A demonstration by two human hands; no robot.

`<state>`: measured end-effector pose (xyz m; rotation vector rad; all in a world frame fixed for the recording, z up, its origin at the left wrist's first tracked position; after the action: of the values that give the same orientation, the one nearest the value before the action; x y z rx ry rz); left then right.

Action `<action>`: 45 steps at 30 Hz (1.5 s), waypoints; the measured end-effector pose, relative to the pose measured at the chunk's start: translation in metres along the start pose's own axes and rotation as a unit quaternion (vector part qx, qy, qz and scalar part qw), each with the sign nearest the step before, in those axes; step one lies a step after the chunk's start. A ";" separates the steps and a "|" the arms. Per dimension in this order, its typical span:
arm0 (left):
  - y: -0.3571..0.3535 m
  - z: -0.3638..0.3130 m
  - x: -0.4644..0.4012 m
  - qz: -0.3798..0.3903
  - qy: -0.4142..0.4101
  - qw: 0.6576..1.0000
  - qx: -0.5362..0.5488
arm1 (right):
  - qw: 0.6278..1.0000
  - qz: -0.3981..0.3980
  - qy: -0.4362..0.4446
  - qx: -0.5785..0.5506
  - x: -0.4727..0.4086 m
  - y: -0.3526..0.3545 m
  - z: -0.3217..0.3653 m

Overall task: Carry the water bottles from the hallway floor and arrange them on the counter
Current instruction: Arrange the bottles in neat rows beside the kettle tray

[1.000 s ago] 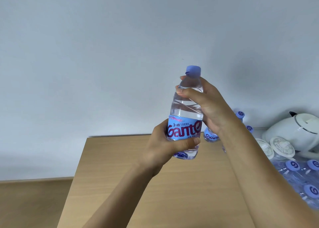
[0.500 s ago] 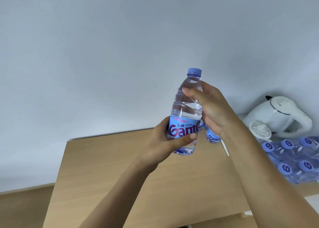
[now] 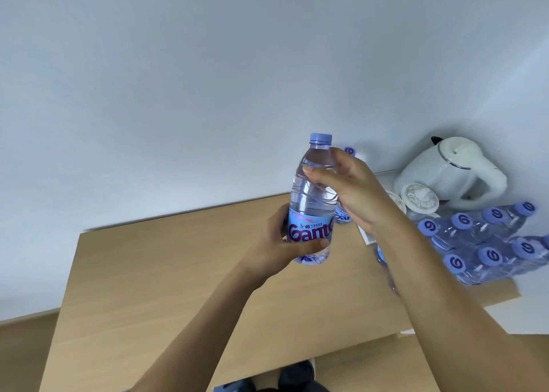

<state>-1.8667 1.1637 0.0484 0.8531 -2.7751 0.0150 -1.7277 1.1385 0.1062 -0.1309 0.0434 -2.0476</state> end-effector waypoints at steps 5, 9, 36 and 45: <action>-0.015 0.035 -0.015 -0.021 0.020 0.999 -0.025 | 0.996 0.009 -0.028 0.081 0.010 0.021 -0.033; -0.027 0.070 -0.030 -0.042 0.053 0.997 -0.044 | 0.991 -0.001 -0.039 0.129 0.017 0.032 -0.062; -0.067 0.154 -0.090 -0.145 0.062 0.982 -0.105 | 0.984 -0.008 -0.037 0.173 0.021 0.079 -0.151; -0.056 0.148 -0.122 -0.153 0.053 0.981 -0.103 | 0.972 -0.019 0.003 0.233 -0.011 0.080 -0.144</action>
<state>-1.7705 1.1725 -0.1265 1.1737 -2.4653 -0.2685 -1.6683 1.1075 -0.0443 0.1678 -0.4372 -2.0398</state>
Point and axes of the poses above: each hand's wrist, its own x-axis away from the middle knuckle, its own y-axis out of the back of the hand, z = x × y, the point moved 7 cm from there along -x, towards the middle knuckle, and after that the axes turned 4 degrees about -x, right-handed, at the moved point
